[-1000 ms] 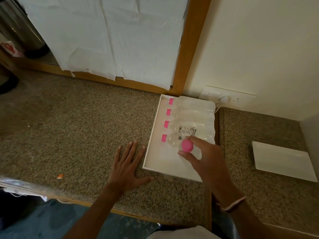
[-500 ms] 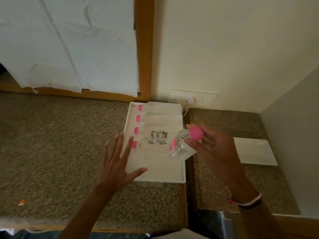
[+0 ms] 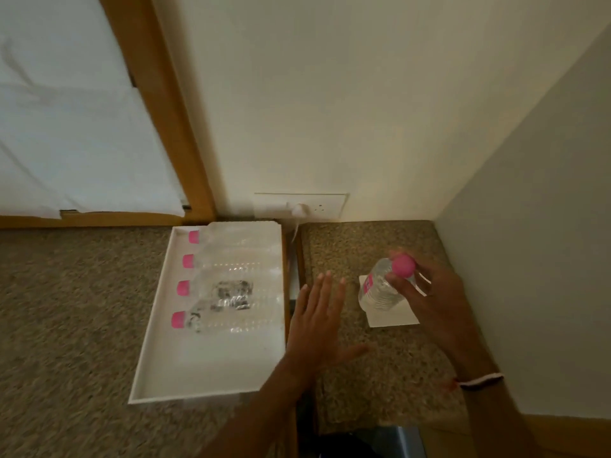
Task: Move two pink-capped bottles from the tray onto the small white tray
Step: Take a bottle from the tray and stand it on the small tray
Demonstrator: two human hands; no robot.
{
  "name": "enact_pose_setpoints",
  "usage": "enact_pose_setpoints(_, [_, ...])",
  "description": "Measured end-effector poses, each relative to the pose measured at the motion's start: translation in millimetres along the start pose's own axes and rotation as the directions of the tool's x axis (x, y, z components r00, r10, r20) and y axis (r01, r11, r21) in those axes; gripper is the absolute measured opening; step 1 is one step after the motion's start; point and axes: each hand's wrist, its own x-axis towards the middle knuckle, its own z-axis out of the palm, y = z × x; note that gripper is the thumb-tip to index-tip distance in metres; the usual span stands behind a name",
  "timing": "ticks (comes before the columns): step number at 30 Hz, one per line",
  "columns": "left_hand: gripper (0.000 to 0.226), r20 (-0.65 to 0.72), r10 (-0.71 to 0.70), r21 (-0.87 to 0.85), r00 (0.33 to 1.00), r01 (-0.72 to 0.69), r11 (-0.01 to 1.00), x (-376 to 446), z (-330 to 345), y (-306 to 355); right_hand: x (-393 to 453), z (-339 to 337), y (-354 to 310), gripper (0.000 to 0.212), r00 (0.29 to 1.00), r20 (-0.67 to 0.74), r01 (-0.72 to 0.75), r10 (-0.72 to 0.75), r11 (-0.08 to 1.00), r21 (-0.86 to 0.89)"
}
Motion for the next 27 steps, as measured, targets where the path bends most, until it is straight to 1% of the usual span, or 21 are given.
enact_pose_setpoints(4, [0.123, 0.122, -0.08, -0.022, 0.989, 0.083, 0.996, 34, 37, 12, 17, -20, 25, 0.044, 0.999, 0.019, -0.037, 0.037, 0.999, -0.004])
enact_pose_setpoints(7, [0.121, 0.167, -0.113, -0.011, 0.979, 0.117, 0.993, 44, 61, 12, 28, -25, 40, 0.043, 0.998, 0.035, -0.049, 0.049, 0.999, 0.002])
enact_pose_setpoints(9, [0.121, 0.176, -0.135, -0.005, 0.975, 0.138, 0.99, 47, 78, 13, 36, -28, 52, 0.042, 0.997, 0.049, -0.056, 0.056, 0.998, 0.0])
enact_pose_setpoints(12, [0.12, 0.139, -0.142, -0.011, 0.98, 0.145, 0.989, 48, 91, 12, 43, -29, 68, 0.048, 0.993, 0.093, -0.065, 0.066, 0.998, -0.016])
enact_pose_setpoints(18, [0.121, 0.107, -0.134, 0.008, 0.985, 0.134, 0.991, 49, 95, 11, 44, -31, 91, 0.045, 0.981, 0.177, -0.08, 0.079, 0.997, 0.001])
enact_pose_setpoints(24, [0.119, 0.095, -0.119, 0.016, 0.988, 0.118, 0.993, 49, 96, 11, 44, -30, 104, 0.043, 0.983, 0.178, -0.048, 0.05, 0.999, -0.012])
enact_pose_setpoints(27, [0.119, 0.124, -0.115, 0.044, 0.986, 0.111, 0.993, 49, 92, 13, 44, -29, 104, 0.045, 0.987, 0.154, -0.046, 0.049, 0.999, -0.023])
